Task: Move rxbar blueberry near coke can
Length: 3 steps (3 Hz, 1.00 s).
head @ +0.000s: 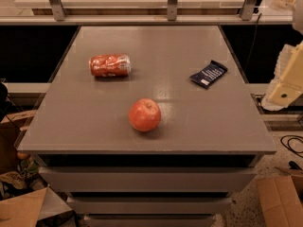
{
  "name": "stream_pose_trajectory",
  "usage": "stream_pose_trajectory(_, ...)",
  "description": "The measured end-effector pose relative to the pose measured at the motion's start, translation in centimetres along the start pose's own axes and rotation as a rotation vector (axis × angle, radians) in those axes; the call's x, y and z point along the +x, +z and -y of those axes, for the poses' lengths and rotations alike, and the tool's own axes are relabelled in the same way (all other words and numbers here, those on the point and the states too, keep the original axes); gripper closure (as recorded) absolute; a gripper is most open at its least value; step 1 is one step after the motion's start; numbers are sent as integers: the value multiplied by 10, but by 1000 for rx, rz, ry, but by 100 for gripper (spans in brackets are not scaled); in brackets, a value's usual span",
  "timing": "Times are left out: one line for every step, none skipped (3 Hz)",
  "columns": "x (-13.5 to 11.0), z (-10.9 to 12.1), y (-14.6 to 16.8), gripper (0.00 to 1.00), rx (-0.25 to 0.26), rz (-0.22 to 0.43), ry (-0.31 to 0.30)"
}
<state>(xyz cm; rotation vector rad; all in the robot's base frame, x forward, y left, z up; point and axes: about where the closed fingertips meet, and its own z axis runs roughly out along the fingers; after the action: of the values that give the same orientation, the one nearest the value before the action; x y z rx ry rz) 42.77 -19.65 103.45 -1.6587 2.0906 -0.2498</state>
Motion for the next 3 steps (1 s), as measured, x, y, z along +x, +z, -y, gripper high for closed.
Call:
stream_pose_trajectory(0, 0, 0, 0, 0, 0, 0)
stream_pose_trajectory(-2, 5, 9, 0, -19, 24, -77)
stream_pose_trajectory(-3, 17, 42, 0, -77, 85, -226)
